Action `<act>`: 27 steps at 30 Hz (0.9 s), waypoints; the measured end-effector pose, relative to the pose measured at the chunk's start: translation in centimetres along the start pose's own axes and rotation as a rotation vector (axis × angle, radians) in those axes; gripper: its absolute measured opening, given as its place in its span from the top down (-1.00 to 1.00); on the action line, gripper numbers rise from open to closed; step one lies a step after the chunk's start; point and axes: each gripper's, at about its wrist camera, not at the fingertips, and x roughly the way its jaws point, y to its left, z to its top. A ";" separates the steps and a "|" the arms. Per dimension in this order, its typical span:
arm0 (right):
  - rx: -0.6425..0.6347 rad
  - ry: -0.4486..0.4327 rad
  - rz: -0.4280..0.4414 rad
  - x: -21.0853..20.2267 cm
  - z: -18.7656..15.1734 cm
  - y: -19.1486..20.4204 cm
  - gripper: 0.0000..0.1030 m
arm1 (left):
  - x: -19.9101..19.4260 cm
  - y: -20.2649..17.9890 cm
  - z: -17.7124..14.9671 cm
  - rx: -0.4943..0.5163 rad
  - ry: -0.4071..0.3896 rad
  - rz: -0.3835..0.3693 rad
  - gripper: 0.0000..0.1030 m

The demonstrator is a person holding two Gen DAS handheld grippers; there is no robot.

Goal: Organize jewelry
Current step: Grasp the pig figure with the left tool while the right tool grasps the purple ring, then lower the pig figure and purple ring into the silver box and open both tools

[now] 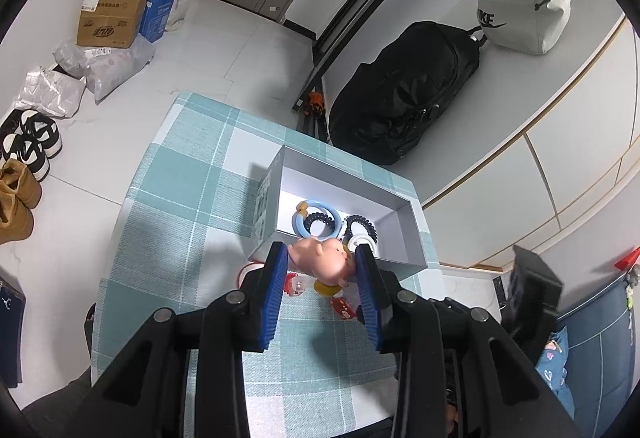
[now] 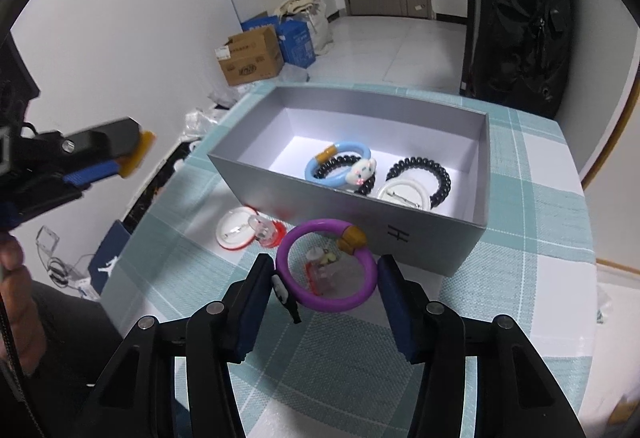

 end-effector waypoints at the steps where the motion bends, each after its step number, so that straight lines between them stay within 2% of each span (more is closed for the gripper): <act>1: 0.000 -0.008 0.004 -0.2 0.2 0.1 -0.01 | 0.1 -0.2 0.0 0.007 0.000 0.003 0.44; 9: -0.001 -0.114 0.039 -3.0 1.0 -0.2 -0.01 | 1.0 -1.7 -0.5 0.075 0.009 0.043 0.44; 13: 0.052 -0.152 0.076 -4.1 1.6 -1.3 -0.01 | 1.5 -2.5 -0.4 0.106 -0.003 0.053 0.44; 19: 0.139 -0.186 0.118 -4.9 2.3 -3.4 -0.01 | 3.2 -3.7 0.1 0.146 0.009 0.059 0.44; 27: 0.158 -0.221 0.116 -5.1 3.1 -4.7 -0.01 | 4.7 -4.1 0.7 0.165 0.021 0.065 0.44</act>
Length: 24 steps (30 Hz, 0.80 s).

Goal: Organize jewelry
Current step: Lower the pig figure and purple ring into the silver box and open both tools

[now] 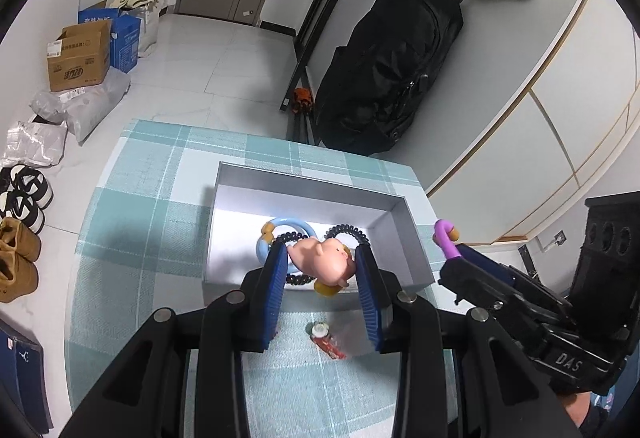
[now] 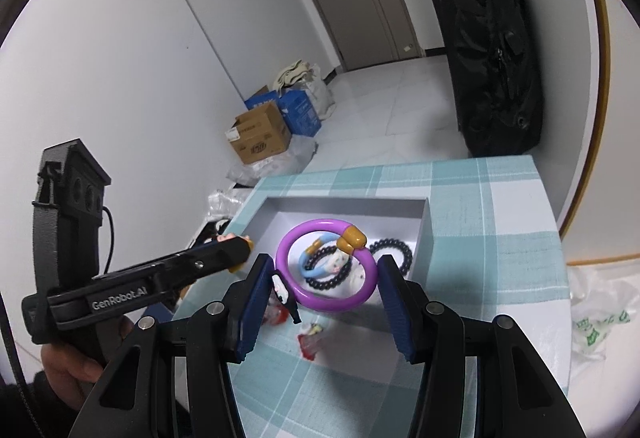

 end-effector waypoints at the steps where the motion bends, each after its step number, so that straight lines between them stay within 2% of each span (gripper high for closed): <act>1: 0.000 -0.002 0.004 0.0 0.1 0.0 -0.01 | 0.1 0.0 0.1 0.001 0.001 0.000 0.44; 8: -0.002 -0.016 0.018 0.8 0.6 -0.3 -0.01 | 1.4 0.0 0.6 0.000 0.017 0.001 0.44; 24: 0.017 0.032 0.042 3.9 2.2 -1.7 -0.01 | 4.7 0.6 2.4 -0.045 0.075 -0.028 0.44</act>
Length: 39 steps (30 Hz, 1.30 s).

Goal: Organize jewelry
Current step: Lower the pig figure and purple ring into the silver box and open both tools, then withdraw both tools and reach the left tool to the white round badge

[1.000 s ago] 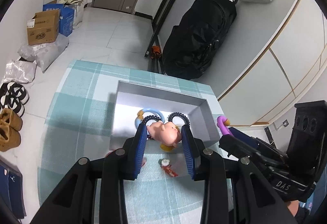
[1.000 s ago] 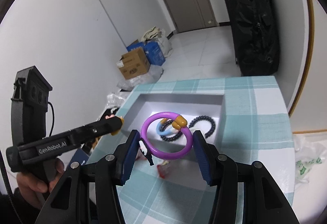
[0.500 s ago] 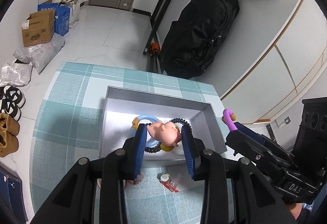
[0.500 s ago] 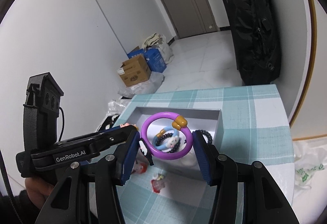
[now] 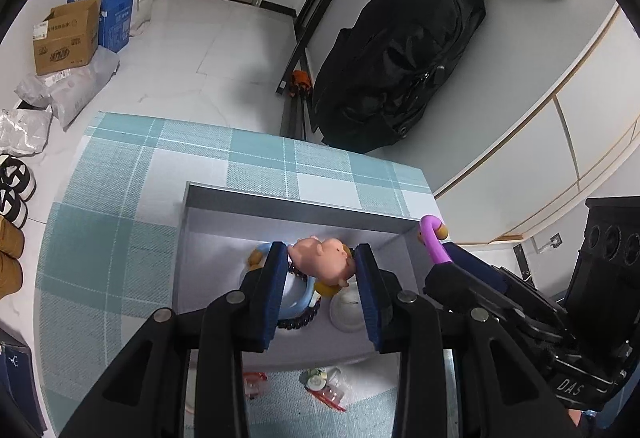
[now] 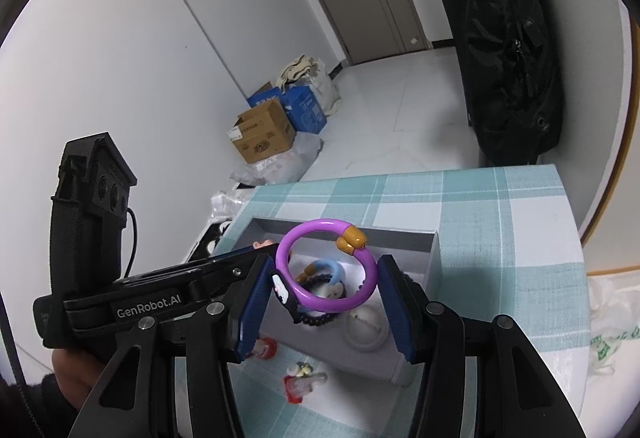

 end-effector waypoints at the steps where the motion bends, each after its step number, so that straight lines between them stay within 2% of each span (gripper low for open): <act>1: 0.002 0.005 0.002 0.2 0.1 -0.1 -0.01 | 0.2 0.0 0.1 -0.001 0.005 -0.001 0.44; 5: 0.007 0.021 0.005 0.7 0.2 -0.4 -0.01 | 0.8 -0.1 0.2 0.005 0.020 0.005 0.44; 8: 0.001 0.032 0.000 0.9 0.1 -0.5 -0.01 | 0.9 0.0 0.2 0.023 0.005 0.043 0.44; 11: 0.010 0.035 0.008 1.1 0.1 -0.8 -0.01 | 1.2 0.5 0.2 -0.010 0.025 0.009 0.44; 18: 0.002 0.041 0.000 1.2 0.1 -0.6 -0.02 | 1.3 0.4 0.1 -0.010 0.033 0.015 0.44; 22: -0.003 0.061 -0.021 1.6 0.0 -0.6 -0.16 | 1.1 0.7 0.2 -0.032 0.025 -0.003 0.43; 24: -0.011 0.057 -0.010 1.4 -0.1 -0.3 -0.31 | 1.3 0.8 0.3 -0.046 0.042 -0.006 0.42; 26: -0.029 0.037 -0.041 1.0 0.0 -0.1 -0.49 | 1.4 0.7 0.3 -0.052 0.054 -0.008 0.39; 34: 0.010 0.011 -0.034 -0.1 -0.1 -1.0 -0.59 | 0.7 -0.2 -0.4 0.006 0.059 0.008 0.14; 37: 0.015 0.001 -0.039 -0.5 -0.2 -1.0 -0.61 | -0.1 -0.6 -0.7 0.021 0.035 0.001 -0.23; 39: 0.013 0.000 -0.038 -0.6 -0.3 -0.8 -0.63 | -0.9 -0.7 -0.9 0.036 0.002 0.018 -0.31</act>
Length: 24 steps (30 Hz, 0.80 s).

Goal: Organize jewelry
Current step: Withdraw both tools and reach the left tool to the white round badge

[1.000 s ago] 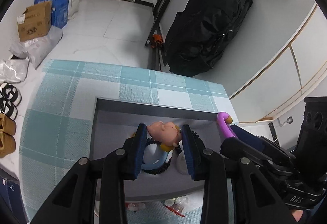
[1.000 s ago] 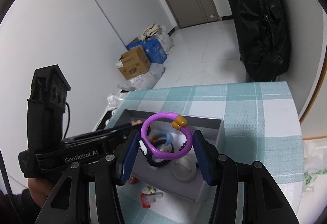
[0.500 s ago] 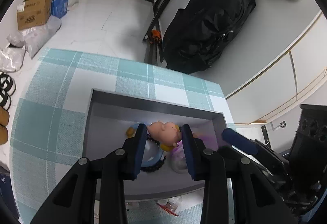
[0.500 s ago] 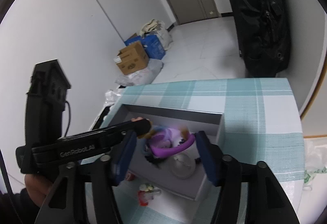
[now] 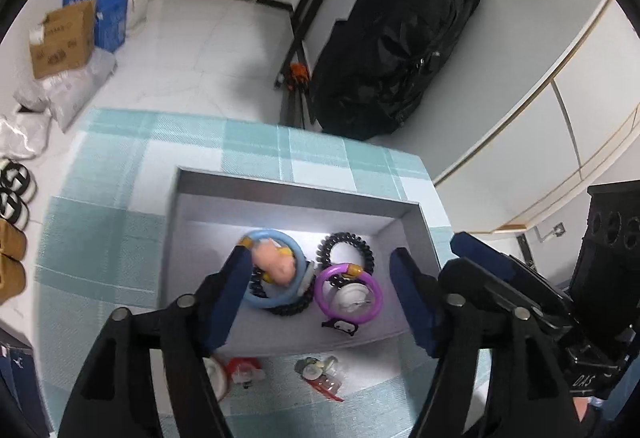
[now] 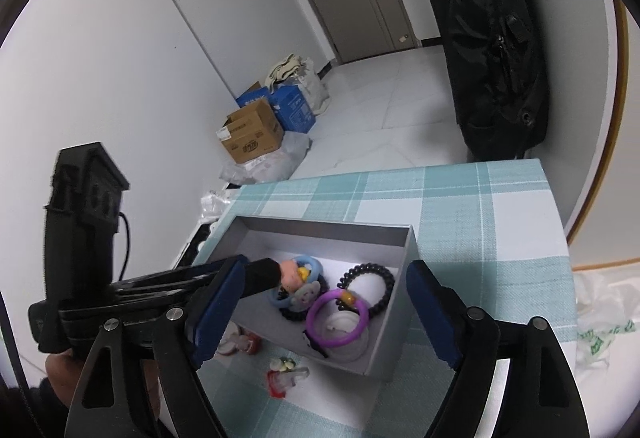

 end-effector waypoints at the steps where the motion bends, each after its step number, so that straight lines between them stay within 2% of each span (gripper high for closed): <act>1: -0.001 -0.002 0.002 -0.2 -0.1 0.0 -0.64 | -0.2 0.0 -0.1 0.001 -0.004 -0.005 -0.31; 4: -0.021 -0.009 0.004 -0.6 -0.4 0.5 -0.64 | -1.1 0.1 -0.3 -0.008 -0.012 -0.016 -0.31; 9: -0.048 -0.020 0.001 -1.3 -0.9 1.3 -0.67 | -2.6 0.1 -0.8 0.007 -0.043 0.013 -0.32; 16: -0.065 -0.039 -0.011 -2.4 -1.5 2.5 -0.85 | -4.8 0.4 -2.2 0.039 -0.085 0.043 -0.32; 20: -0.089 -0.045 -0.023 -2.9 -1.9 3.4 -0.91 | -5.7 1.6 -3.1 0.033 -0.084 0.076 -0.32; 24: -0.108 -0.033 -0.029 -2.9 -2.4 4.3 -0.94 | -5.9 3.6 -4.0 -0.004 -0.051 0.114 -0.32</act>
